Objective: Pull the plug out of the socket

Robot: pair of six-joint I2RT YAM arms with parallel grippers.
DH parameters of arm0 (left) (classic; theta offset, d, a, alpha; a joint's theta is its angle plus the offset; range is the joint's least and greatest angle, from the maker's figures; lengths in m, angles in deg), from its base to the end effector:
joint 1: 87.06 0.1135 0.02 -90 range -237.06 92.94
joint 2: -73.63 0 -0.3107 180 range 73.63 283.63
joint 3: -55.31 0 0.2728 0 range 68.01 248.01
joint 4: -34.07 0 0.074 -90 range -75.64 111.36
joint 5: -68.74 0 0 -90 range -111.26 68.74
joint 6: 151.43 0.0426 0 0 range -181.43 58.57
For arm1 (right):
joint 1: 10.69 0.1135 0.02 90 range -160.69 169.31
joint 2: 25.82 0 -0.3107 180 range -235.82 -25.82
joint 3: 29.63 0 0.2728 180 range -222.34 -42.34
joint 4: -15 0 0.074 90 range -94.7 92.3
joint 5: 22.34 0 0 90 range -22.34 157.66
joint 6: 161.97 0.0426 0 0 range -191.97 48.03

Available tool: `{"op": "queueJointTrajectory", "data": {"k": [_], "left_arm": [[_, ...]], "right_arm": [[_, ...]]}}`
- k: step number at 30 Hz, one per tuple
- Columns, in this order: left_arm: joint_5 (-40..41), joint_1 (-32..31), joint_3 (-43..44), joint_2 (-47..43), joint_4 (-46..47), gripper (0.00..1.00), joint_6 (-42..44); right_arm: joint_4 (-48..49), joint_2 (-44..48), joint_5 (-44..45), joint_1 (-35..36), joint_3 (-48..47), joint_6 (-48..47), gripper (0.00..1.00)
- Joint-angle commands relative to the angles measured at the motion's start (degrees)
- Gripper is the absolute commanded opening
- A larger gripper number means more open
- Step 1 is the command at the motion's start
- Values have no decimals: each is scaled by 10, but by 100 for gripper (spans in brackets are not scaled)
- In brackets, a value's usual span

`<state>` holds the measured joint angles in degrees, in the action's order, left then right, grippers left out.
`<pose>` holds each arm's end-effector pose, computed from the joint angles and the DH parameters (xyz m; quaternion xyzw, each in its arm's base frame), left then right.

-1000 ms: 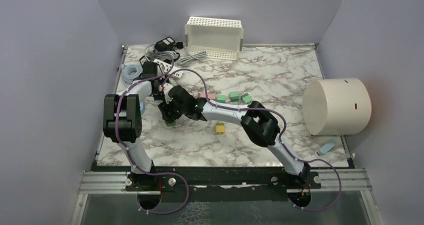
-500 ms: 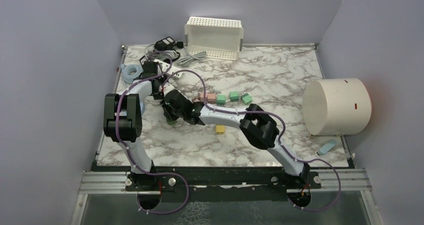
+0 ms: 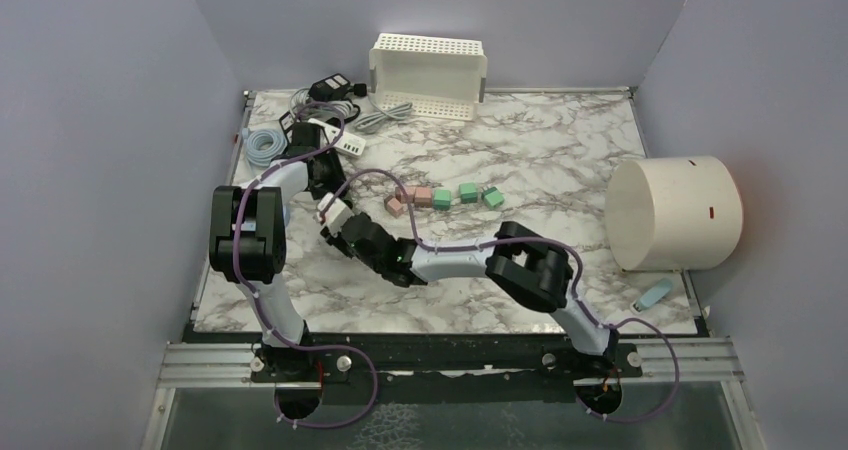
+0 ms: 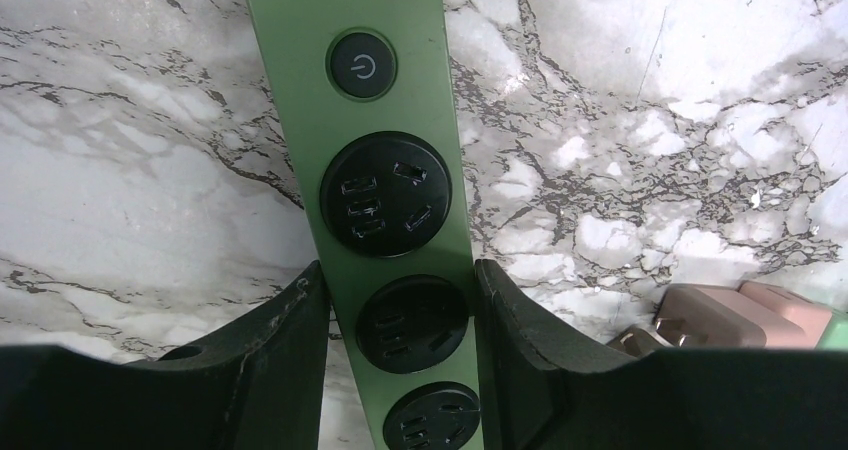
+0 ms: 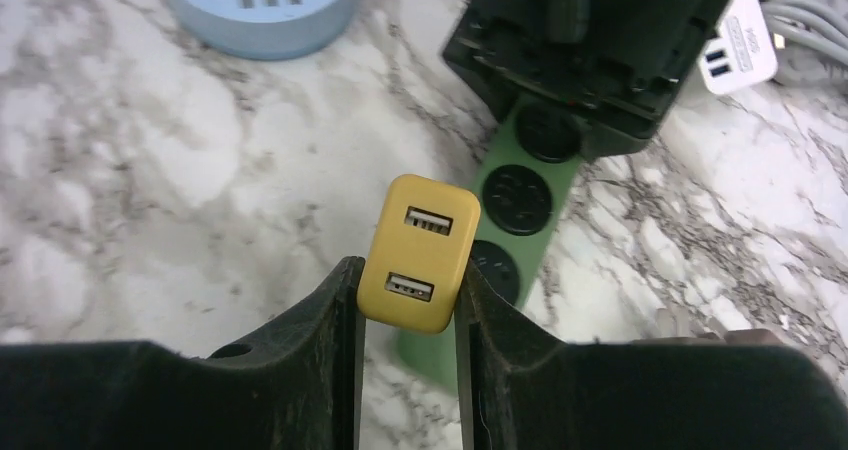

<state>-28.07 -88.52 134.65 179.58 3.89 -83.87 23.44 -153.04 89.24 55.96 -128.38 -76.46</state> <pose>0.4127 -0.0156 0.1927 -0.1575 0.9437 -0.1148 0.2673 0.2342 0.5029 0.1920 -0.3808 0.7171 0.1594 0.5616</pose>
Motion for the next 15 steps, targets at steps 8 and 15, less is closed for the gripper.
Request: {"op": "queueJointTrajectory", "data": {"k": [8, 15], "left_arm": [[43, 7, -20, 62, -29, 0, 32], [49, 24, 36, 69, -49, 0, 56]], "right_arm": [[76, 134, -246, -68, 116, 166, 1], [78, 248, -465, -208, 286, 265, 1]]}}
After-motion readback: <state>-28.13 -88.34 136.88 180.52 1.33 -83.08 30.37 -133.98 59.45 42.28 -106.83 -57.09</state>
